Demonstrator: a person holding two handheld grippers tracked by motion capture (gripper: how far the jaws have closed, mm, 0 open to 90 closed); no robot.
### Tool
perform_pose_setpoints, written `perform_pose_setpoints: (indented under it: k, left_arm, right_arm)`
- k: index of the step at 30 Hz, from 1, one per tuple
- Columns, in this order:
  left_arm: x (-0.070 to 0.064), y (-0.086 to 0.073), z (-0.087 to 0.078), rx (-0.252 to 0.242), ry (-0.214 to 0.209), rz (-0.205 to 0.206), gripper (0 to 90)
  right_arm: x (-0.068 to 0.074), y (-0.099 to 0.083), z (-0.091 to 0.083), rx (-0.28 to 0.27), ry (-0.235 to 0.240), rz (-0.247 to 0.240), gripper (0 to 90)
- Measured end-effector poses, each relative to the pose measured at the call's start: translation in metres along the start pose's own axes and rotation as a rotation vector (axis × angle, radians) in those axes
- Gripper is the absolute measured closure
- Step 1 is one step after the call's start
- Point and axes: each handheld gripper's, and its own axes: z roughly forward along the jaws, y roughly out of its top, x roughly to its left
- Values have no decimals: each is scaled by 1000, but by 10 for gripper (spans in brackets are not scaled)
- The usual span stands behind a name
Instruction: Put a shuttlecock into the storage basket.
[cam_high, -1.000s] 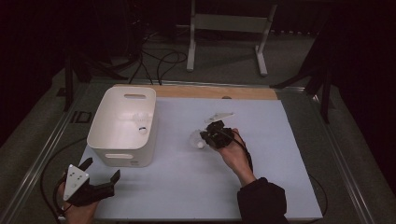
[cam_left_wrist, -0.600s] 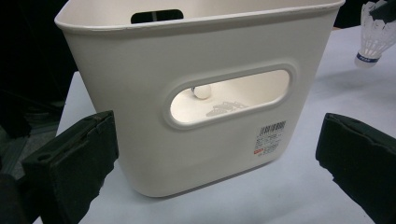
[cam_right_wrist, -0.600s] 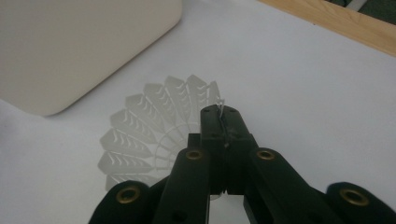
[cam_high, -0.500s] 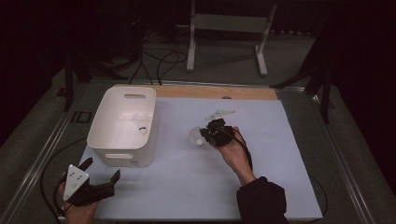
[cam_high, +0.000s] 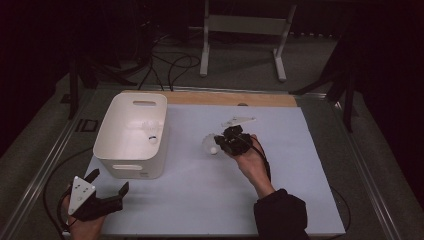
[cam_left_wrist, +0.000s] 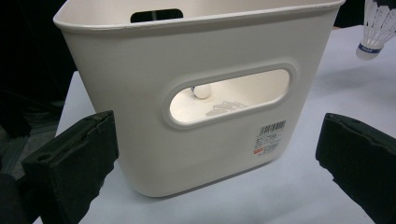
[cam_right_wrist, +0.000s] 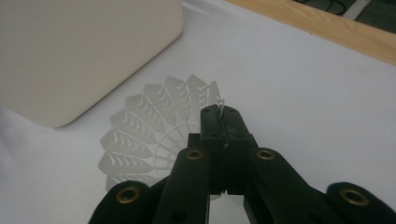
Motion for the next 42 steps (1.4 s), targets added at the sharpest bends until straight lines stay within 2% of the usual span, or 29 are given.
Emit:
perform_pose_setpoints:
  k: [31, 42]
  left_arm:
    - [0, 0, 0, 0, 3, -1, 1]
    - [0, 0, 0, 0, 3, 0, 1]
  right_arm:
    - [6, 19, -10, -41, 7, -14, 894]
    - [5, 23, -12, -51, 11, 5, 894]
